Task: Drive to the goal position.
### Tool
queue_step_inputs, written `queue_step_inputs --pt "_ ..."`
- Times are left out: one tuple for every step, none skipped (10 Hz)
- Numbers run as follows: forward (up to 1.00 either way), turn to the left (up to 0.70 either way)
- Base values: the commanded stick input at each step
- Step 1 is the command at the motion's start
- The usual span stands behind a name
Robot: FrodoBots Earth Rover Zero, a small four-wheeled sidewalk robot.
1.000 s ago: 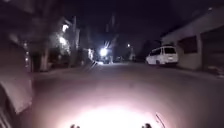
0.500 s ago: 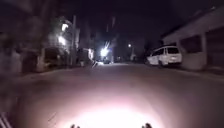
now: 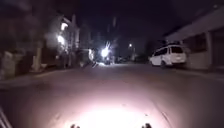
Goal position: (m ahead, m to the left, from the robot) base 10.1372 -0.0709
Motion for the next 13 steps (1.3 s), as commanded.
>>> queue_step_inputs --pt "0.7 0.0" --pt "0.7 0.0" --pt "0.7 0.0" --pt "0.7 0.0" --pt "0.7 0.0" --pt "0.7 -0.35" --pt "0.7 -0.35" --pt "0.7 -0.28" --pt "0.7 -0.06" --pt "0.7 0.0" --pt "0.7 0.0" --pt "0.7 0.0" --pt "0.7 0.0"
